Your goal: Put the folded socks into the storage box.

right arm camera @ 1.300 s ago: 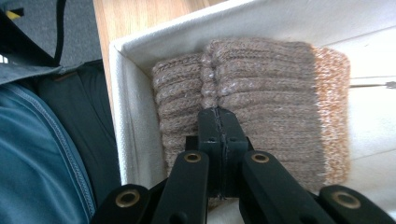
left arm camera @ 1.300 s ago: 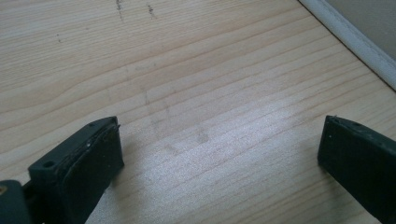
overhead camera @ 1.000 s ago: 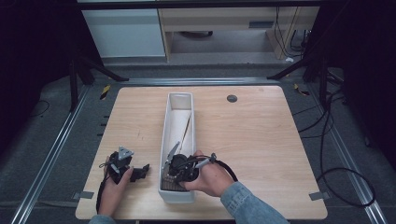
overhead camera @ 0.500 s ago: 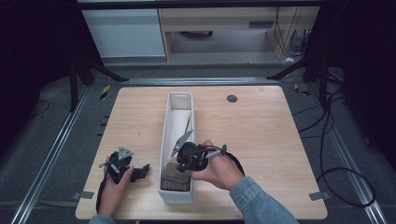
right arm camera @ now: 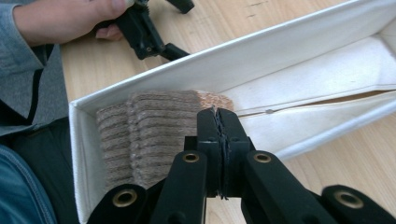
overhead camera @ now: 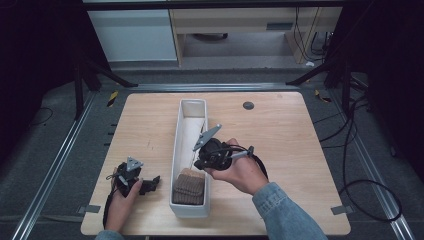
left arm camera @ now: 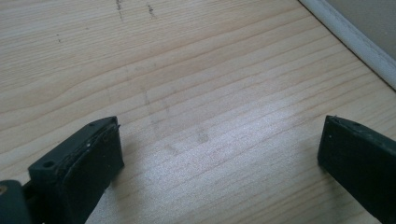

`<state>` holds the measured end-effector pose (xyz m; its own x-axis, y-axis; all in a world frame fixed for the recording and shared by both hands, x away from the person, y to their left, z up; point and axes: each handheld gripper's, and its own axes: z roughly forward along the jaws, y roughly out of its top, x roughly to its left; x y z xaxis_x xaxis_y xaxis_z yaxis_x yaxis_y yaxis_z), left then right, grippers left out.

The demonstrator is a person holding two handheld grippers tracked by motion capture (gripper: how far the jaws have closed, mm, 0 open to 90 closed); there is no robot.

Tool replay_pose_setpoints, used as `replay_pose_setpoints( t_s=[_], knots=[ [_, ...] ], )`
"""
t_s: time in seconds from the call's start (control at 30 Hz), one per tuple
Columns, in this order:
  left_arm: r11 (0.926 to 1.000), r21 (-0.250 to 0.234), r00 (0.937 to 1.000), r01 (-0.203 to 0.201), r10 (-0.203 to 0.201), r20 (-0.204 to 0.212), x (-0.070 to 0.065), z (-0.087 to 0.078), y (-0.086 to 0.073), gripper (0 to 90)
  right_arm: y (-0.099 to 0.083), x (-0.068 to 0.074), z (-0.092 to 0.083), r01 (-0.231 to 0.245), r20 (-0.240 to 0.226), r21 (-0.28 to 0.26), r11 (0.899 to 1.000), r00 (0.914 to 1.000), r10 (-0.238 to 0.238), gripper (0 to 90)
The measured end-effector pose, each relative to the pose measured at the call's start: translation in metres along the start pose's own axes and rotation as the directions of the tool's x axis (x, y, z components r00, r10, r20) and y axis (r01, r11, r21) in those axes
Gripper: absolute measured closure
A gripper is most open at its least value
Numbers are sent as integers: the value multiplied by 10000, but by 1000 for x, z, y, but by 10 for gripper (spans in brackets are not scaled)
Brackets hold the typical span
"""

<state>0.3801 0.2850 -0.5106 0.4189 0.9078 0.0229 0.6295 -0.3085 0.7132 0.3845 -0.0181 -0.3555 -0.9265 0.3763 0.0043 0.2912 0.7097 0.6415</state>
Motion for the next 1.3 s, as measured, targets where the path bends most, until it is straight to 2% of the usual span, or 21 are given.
replay_pose_setpoints(
  t_s=[0.2,0.3,0.6,0.8,0.83,0.9,0.97,1.07,1.27,1.3],
  knots=[
    [10000,-2,10000,18,-18,-3,0,0,0,0,-2,-8,-7,-182,158,-189,9997,9997,185,859],
    [10000,2,10000,22,-22,4,0,0,0,0,-4,-12,-12,-271,329,-298,9992,9991,281,804],
    [10000,-1,10000,27,-27,7,0,0,0,0,-9,-23,-18,-617,952,-713,9955,9931,683,416],
    [10000,22,10000,1,-1,7,0,0,0,0,-15,-32,-23,-722,1787,-1269,9893,9794,944,148],
    [10000,22,10000,2,-2,7,0,0,0,0,-16,-34,-24,-772,1850,-1289,9887,9776,1004,119],
    [10000,20,10000,4,-4,8,0,0,0,0,-18,-39,-26,-1031,2135,-1384,9850,9681,1314,78],
    [10000,20,10000,3,-3,7,0,0,0,0,-21,-43,-30,-1119,2273,-1598,9808,9627,1469,63],
    [10000,22,10000,1,-1,9,0,0,0,0,-25,-49,-37,-1205,2303,-1916,9740,9592,1640,54],
    [10000,19,10000,2,-2,6,0,0,0,0,-33,-59,-50,-1413,2618,-2320,9624,9438,2017,46],
    [10000,20,10000,4,-4,6,0,0,0,0,-35,-62,-53,-1500,2791,-2358,9602,9359,2147,46]
  ],
)
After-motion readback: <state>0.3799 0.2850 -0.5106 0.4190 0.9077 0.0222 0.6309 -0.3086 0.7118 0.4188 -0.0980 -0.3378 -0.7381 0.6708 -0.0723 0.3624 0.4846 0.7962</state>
